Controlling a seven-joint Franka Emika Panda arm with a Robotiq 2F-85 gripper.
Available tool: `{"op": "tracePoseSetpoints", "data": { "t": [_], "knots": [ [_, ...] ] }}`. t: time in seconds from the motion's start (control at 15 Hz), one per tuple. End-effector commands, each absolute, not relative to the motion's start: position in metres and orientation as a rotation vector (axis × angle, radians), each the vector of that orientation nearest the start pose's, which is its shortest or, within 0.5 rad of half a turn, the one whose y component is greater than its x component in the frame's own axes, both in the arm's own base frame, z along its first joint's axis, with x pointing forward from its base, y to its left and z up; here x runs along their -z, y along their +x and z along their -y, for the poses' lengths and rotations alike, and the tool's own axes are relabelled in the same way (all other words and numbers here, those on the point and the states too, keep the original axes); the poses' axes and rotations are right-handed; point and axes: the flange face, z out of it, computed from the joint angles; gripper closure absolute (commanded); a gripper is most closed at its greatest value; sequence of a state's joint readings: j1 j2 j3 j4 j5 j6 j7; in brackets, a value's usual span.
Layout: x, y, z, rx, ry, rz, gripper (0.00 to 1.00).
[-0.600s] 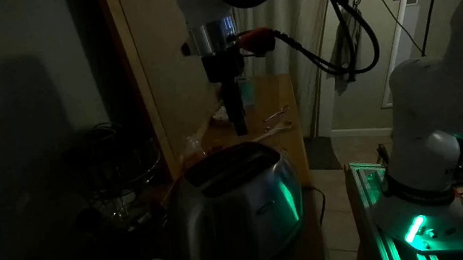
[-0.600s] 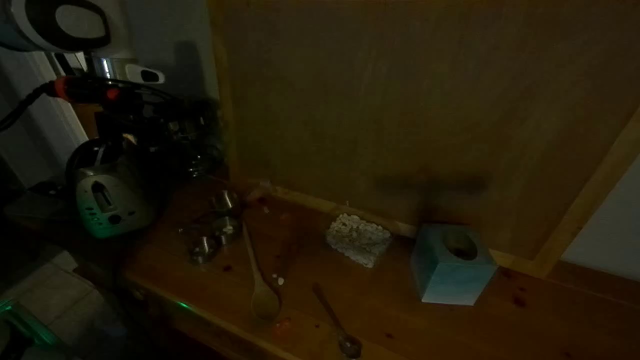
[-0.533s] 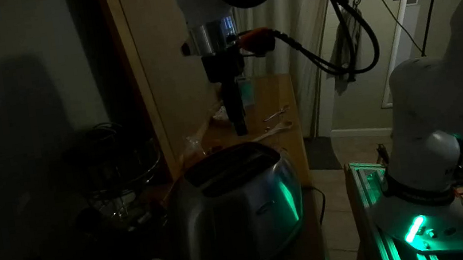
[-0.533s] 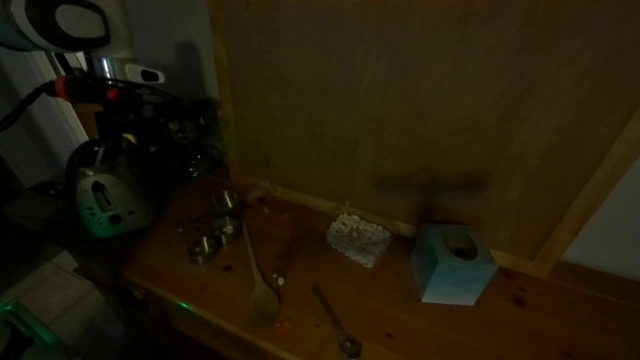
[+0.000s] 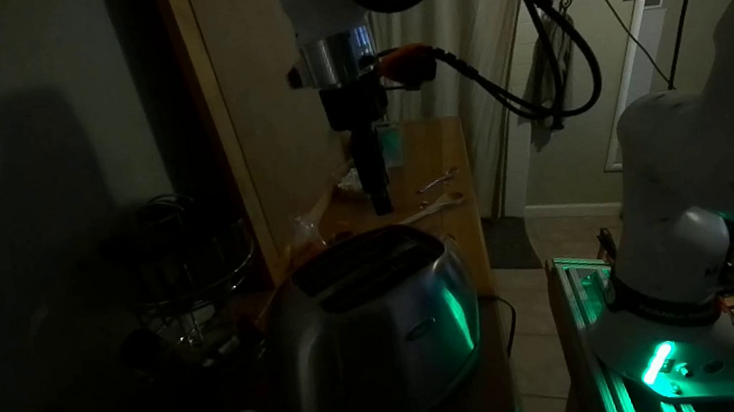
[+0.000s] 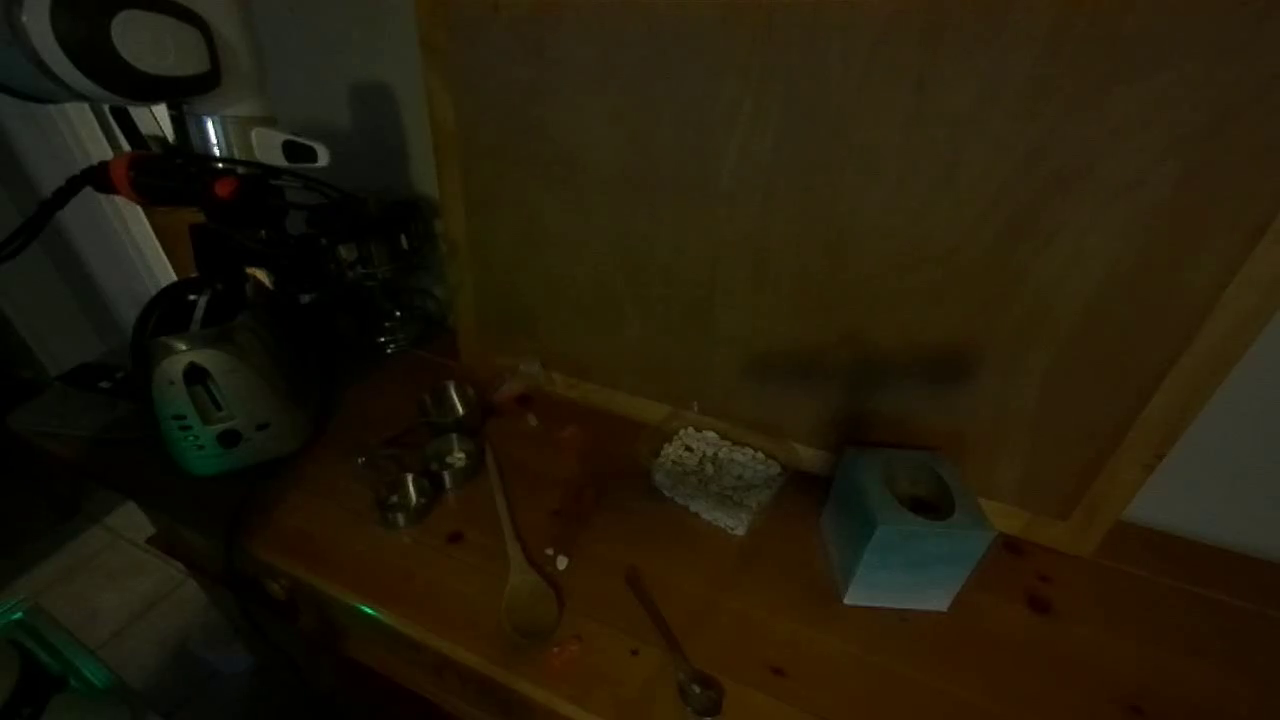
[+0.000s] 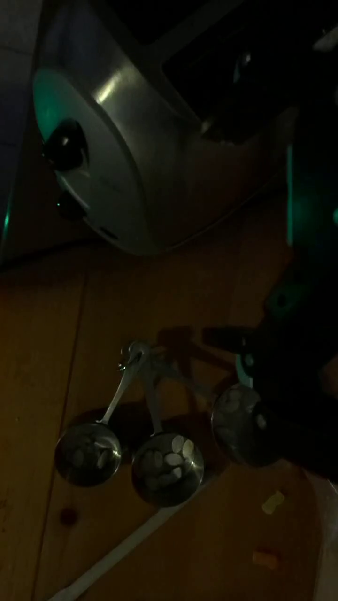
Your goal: Pick up the orange object and put it on the wooden spoon, pick up the wooden spoon and pour the substance into the topmost silver measuring cup
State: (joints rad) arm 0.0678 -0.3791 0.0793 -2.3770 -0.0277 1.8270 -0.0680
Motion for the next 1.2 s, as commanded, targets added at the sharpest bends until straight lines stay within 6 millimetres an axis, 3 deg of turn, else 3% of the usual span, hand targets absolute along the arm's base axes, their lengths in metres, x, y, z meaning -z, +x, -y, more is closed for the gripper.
{"op": "tracePoseSetpoints", "data": {
  "t": [0.0,0.2,0.4,0.53,0.67,0.73,0.87,1.07,1.13],
  "knots": [
    [-0.467,0.418,-0.037,-0.174,-3.129,0.233,0.0],
    [-0.485,0.433,0.008,-0.012,-3.097,0.178,0.0],
    [-0.491,0.445,0.066,0.132,-3.097,0.211,0.0],
    [-0.483,0.448,0.097,0.208,-3.112,0.251,0.0],
    [-0.465,0.45,0.122,0.13,-3.066,0.198,0.0],
    [-0.481,0.441,0.108,0.162,-3.093,0.204,0.0],
    [-0.467,0.442,0.123,0.122,-3.083,0.188,0.0],
    [-0.461,0.445,0.122,0.104,-3.081,0.193,0.0],
    [-0.453,0.449,0.135,0.096,-3.07,0.119,0.0]
  ]
}}
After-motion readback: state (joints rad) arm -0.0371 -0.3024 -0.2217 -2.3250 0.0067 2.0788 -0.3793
